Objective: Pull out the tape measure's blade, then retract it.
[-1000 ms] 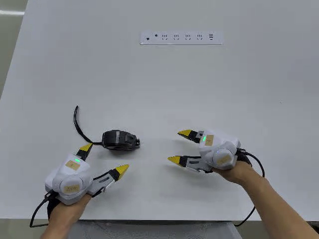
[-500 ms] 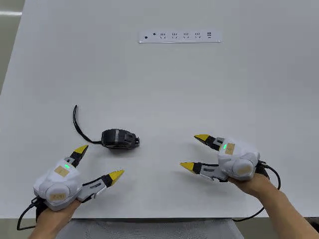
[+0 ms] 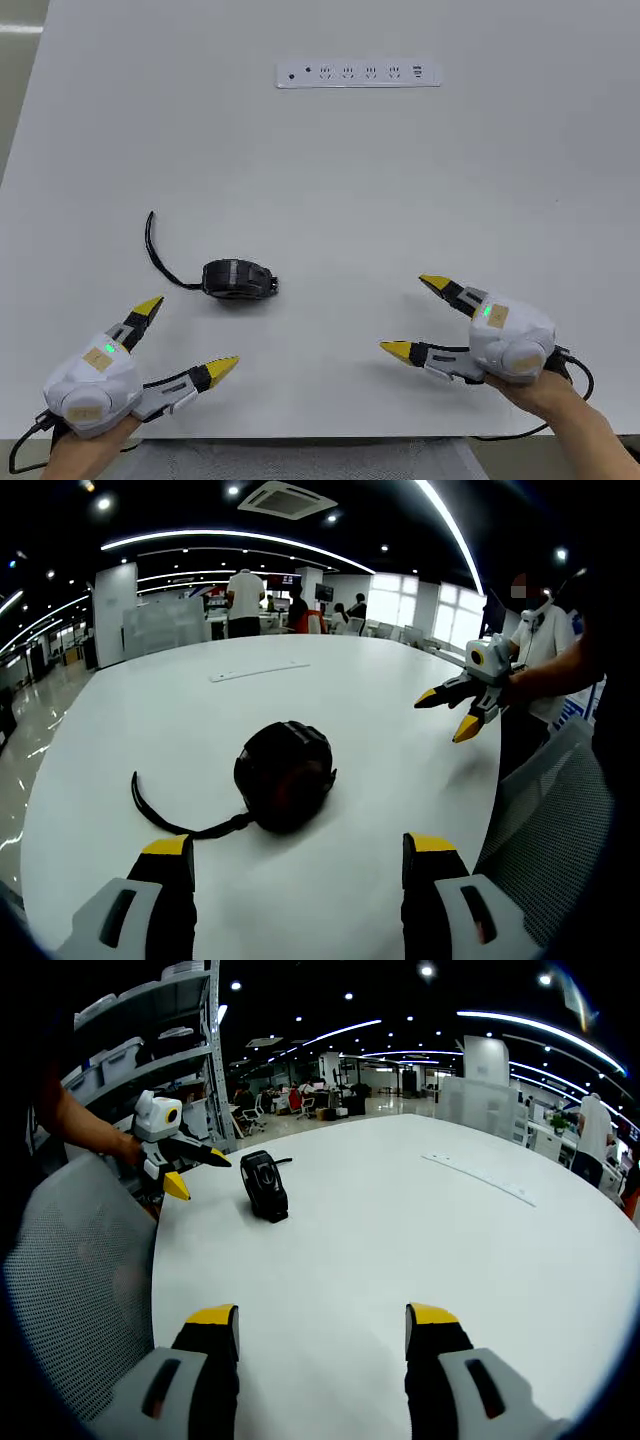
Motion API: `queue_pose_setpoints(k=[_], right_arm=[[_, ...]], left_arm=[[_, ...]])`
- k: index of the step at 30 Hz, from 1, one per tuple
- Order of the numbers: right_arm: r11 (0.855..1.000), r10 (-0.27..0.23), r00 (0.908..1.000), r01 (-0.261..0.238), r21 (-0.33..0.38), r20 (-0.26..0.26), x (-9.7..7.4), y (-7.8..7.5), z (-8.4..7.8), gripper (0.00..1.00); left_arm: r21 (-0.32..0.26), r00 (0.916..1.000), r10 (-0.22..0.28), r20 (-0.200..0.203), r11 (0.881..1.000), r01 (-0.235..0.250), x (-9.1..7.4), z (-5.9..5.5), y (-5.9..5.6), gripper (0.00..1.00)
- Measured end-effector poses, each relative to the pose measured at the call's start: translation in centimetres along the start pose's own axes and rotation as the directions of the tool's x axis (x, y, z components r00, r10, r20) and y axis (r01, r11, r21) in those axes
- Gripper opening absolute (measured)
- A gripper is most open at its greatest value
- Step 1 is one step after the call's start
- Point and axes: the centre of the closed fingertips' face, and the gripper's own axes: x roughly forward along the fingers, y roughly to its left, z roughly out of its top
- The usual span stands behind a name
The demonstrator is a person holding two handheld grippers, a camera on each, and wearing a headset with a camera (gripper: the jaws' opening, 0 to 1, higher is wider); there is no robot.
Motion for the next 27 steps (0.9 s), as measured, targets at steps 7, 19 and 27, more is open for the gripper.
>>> queue_pose_setpoints(k=[7, 19, 27], right_arm=[[1.0, 0.0, 0.9996, 0.0, -0.004, 0.028, -0.9, 0.6, -0.4, 0.78], [1.0, -0.018, 0.9995, 0.018, -0.01, 0.027, -1.6, 0.5, -1.5, 0.88], [0.999, -0.035, 0.9984, 0.036, -0.002, 0.045, -1.8, 0.2, -1.4, 0.97]], left_arm=[[0.046, 0.9995, -0.024, 0.02, 0.999, 0.023, -0.6, 0.4, -0.4, 0.87], [0.066, 0.9985, -0.039, 0.039, 0.997, 0.036, -0.9, 0.6, -0.2, 0.97], [0.079, 0.9978, -0.044, 0.051, 0.996, 0.04, -0.8, 0.7, -0.2, 1.0]])
